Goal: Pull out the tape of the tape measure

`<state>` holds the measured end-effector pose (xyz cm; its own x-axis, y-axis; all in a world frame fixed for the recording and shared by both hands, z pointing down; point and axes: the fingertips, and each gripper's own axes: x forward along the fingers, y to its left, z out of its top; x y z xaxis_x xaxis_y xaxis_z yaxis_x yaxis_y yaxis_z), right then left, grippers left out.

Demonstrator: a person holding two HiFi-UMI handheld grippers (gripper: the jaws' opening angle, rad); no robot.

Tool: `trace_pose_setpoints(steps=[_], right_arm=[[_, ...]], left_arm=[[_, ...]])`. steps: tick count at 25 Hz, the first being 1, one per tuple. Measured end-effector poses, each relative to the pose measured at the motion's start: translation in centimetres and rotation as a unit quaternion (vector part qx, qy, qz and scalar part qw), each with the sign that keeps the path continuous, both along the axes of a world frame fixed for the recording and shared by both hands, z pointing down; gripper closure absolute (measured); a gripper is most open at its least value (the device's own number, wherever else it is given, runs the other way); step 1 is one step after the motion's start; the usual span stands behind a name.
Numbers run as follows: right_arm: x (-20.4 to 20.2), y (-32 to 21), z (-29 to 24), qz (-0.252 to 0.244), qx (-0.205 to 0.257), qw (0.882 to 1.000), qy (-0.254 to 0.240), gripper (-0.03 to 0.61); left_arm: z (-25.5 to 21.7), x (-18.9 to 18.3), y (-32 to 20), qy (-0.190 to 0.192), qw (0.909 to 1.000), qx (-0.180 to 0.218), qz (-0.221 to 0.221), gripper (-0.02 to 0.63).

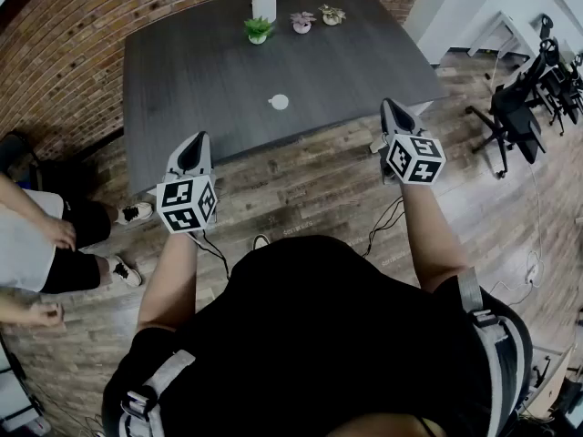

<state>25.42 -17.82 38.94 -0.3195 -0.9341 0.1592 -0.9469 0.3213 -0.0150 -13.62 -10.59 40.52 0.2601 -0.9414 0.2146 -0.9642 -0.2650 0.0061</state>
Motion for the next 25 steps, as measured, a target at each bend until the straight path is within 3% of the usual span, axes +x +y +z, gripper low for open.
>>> trace_pose_setpoints(steps=[16, 25], right_arm=[[0.3, -0.4, -0.1, 0.011, 0.006, 1.000, -0.009, 0.581], [-4.5, -0.9, 0.8, -0.026, 0.001, 1.000, -0.002, 0.580]], left_arm=[[0.1, 0.8, -2.0, 0.004, 0.9998, -0.004, 0.021, 0.604], [0.8, -1.2, -2.2, 0.010, 0.9995, -0.014, 0.025, 0.604]])
